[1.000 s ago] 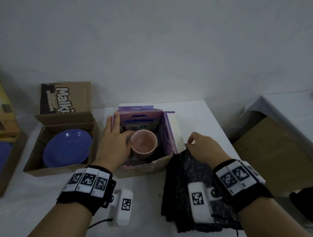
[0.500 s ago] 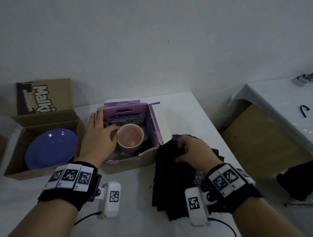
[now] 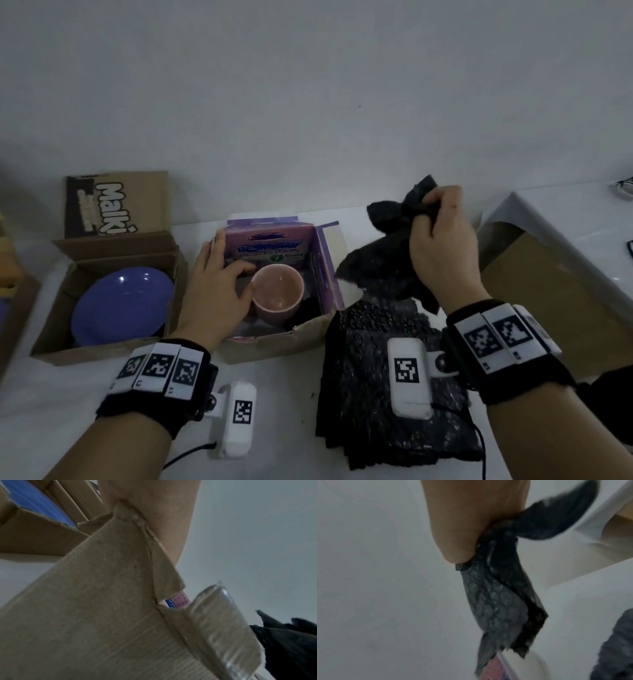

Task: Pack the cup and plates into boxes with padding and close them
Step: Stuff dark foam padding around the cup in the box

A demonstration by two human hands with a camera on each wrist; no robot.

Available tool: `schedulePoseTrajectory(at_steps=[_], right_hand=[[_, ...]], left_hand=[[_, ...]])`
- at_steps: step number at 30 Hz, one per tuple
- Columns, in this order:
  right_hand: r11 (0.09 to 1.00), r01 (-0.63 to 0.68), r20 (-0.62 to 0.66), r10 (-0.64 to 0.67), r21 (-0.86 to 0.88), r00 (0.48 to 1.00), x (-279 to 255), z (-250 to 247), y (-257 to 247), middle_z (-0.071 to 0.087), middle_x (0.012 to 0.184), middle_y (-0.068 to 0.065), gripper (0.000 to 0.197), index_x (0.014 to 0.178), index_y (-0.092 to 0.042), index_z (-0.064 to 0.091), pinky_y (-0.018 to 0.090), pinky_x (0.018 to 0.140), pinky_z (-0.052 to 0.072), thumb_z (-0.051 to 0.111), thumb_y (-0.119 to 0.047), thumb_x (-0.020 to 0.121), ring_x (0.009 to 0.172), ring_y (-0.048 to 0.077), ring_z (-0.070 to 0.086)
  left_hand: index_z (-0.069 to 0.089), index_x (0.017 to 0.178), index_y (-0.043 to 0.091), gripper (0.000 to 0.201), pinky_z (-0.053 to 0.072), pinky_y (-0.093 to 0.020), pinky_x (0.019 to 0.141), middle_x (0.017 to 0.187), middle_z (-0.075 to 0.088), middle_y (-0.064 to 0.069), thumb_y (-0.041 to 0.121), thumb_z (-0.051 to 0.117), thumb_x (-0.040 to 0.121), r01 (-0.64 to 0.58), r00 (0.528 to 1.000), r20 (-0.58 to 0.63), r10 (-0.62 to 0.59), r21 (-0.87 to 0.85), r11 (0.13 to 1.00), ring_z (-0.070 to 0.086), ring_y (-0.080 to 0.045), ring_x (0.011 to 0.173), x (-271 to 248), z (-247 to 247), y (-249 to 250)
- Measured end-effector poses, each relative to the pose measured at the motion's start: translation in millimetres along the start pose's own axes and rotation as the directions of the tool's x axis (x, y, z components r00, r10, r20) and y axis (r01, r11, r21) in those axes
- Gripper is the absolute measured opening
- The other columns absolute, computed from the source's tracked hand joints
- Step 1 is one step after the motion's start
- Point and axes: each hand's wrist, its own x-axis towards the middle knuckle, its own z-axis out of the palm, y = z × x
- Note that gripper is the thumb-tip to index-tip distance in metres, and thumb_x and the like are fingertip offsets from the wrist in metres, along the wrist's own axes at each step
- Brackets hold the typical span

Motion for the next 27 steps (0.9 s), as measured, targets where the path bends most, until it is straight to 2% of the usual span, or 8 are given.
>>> schedulePoseTrajectory(at_steps=[6, 8, 10, 12, 14, 17, 20, 27], right_hand=[[0.932, 0.305, -0.011, -0.309, 0.197, 0.951, -11, 44, -56, 0.029, 0.117, 0.01, 0.045, 0.115, 0.002, 0.041, -0.008, 0.081, 0.026, 0.043, 0.013, 0.072, 0.086, -0.001, 0.037], [0.916, 0.363, -0.009, -0.367, 0.172, 0.93, -16, 66, -61, 0.037, 0.12, 0.017, 0.041, 0.113, 0.003, 0.047, 0.006, 0.081, 0.041, 0.043, 0.015, 0.074, 0.083, 0.007, 0.046], [0.913, 0.409, 0.114, -0.407, 0.008, 0.906, -19, 87, -57, 0.047, 0.117, 0.018, 0.034, 0.107, -0.001, 0.054, 0.032, 0.06, 0.049, 0.047, 0.011, 0.077, 0.068, 0.028, 0.056], [0.824, 0.508, 0.306, -0.431, -0.249, 0.849, -19, 104, -45, 0.057, 0.102, 0.015, 0.023, 0.094, -0.005, 0.06, 0.031, 0.046, 0.042, 0.046, 0.002, 0.077, 0.062, 0.031, 0.058], [0.63, 0.609, 0.454, -0.416, -0.482, 0.788, -17, 118, -36, 0.061, 0.091, 0.009, 0.02, 0.084, -0.01, 0.065, 0.033, 0.057, 0.045, 0.046, -0.009, 0.076, 0.075, 0.028, 0.06], [0.394, 0.697, 0.679, -0.211, -0.599, 0.703, -19, 130, -34, 0.063, 0.108, 0.006, 0.029, 0.098, -0.014, 0.071, 0.047, 0.097, 0.031, 0.045, -0.02, 0.087, 0.117, 0.031, 0.047], [0.378, 0.756, 0.805, -0.045, -0.534, 0.591, -17, 136, -36, 0.062, 0.118, 0.002, 0.033, 0.11, -0.016, 0.067, 0.054, 0.112, 0.003, 0.037, -0.025, 0.097, 0.136, 0.033, 0.021], [0.669, 0.602, 0.709, -0.156, -0.436, 0.687, 5, 126, -65, 0.057, 0.119, 0.013, 0.025, 0.116, -0.007, 0.055, 0.033, 0.076, 0.041, 0.042, -0.007, 0.094, 0.107, 0.032, 0.058]], left_hand=[[0.059, 0.123, 0.022, 0.039, 0.023, -0.046, 0.115, 0.16, 0.012, -0.005, 0.026, 0.066, 0.084, 0.01, 0.999, -0.037, -0.01, -0.012, 1.0, 0.015, -0.033, 0.144, 2, 2, -2], [0.062, 0.12, 0.022, 0.036, 0.026, -0.048, 0.114, 0.16, 0.014, -0.006, 0.027, 0.066, 0.084, -0.005, 0.999, -0.037, 0.005, 0.001, 1.0, 0.017, -0.034, 0.143, 3, 3, -3], [0.066, 0.116, 0.022, 0.031, 0.029, -0.049, 0.112, 0.159, 0.015, -0.008, 0.028, 0.065, 0.085, -0.024, 0.999, -0.043, 0.024, -0.001, 1.0, 0.019, -0.036, 0.143, 4, 3, -5], [0.066, 0.116, 0.024, 0.03, 0.028, -0.047, 0.113, 0.16, 0.013, -0.009, 0.029, 0.064, 0.086, -0.015, 0.999, -0.04, 0.015, -0.003, 1.0, 0.016, -0.035, 0.144, 3, 4, -4], [0.065, 0.118, 0.024, 0.031, 0.024, -0.042, 0.114, 0.16, 0.007, -0.007, 0.029, 0.062, 0.088, 0.006, 1.0, -0.029, -0.006, -0.003, 1.0, 0.011, -0.032, 0.146, 3, 3, -2], [0.064, 0.12, 0.022, 0.033, 0.023, -0.041, 0.114, 0.161, 0.004, -0.004, 0.028, 0.062, 0.088, 0.02, 0.999, -0.034, -0.021, -0.027, 0.999, 0.009, -0.03, 0.146, 2, 3, -2], [0.064, 0.119, 0.021, 0.032, 0.027, -0.041, 0.112, 0.161, 0.004, -0.003, 0.027, 0.063, 0.088, 0.025, 0.999, -0.041, -0.027, -0.044, 0.999, 0.009, -0.029, 0.146, 1, 4, -4], [0.071, 0.104, 0.022, 0.02, 0.025, -0.039, 0.112, 0.161, 0.005, -0.001, 0.027, 0.066, 0.086, 0.042, 0.997, -0.056, -0.045, -0.056, 0.998, 0.009, -0.029, 0.147, 1, 5, -5]])
